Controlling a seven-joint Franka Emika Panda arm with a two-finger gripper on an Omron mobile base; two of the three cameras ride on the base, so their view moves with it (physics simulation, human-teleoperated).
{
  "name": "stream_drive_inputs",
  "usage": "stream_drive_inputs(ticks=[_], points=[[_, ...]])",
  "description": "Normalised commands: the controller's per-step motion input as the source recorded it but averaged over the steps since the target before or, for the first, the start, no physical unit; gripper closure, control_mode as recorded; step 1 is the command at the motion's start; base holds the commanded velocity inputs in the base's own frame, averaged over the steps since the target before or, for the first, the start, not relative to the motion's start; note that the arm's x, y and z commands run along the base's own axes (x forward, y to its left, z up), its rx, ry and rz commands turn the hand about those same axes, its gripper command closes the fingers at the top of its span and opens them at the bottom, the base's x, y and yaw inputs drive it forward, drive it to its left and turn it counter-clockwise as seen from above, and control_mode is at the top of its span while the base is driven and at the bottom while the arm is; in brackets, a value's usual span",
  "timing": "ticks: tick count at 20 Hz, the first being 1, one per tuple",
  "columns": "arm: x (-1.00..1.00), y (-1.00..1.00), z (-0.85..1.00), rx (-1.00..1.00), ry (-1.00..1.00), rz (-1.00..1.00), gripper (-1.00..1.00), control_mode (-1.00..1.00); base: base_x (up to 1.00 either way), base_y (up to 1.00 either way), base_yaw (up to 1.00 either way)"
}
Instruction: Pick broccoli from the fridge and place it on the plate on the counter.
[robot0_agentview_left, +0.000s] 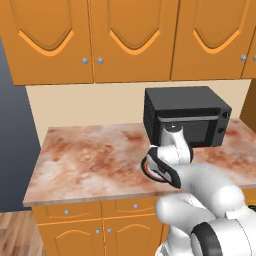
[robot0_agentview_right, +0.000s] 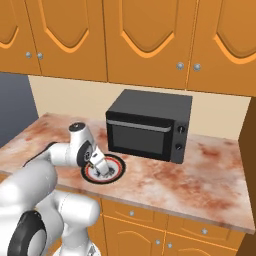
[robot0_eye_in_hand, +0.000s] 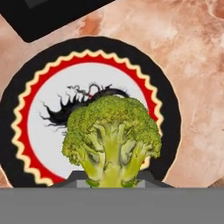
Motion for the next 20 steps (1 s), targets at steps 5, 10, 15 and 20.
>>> stream_drive_inputs(ticks=[5,10,15,20], points=[[0.29,0.00,-0.52,0.00,0.05,0.00,1.00,-1.00,0.00,0.00,0.00],[0.25,0.00,-0.51,0.00,0.05,0.00,1.00,-1.00,0.00,0.00,0.00],[0.22,0.00,-0.44,0.00,0.05,0.00,1.00,-1.00,0.00,0.00,0.00],[0.14,0.00,-0.17,0.00,0.05,-0.02,-1.00,-1.00,0.00,0.00,0.00]])
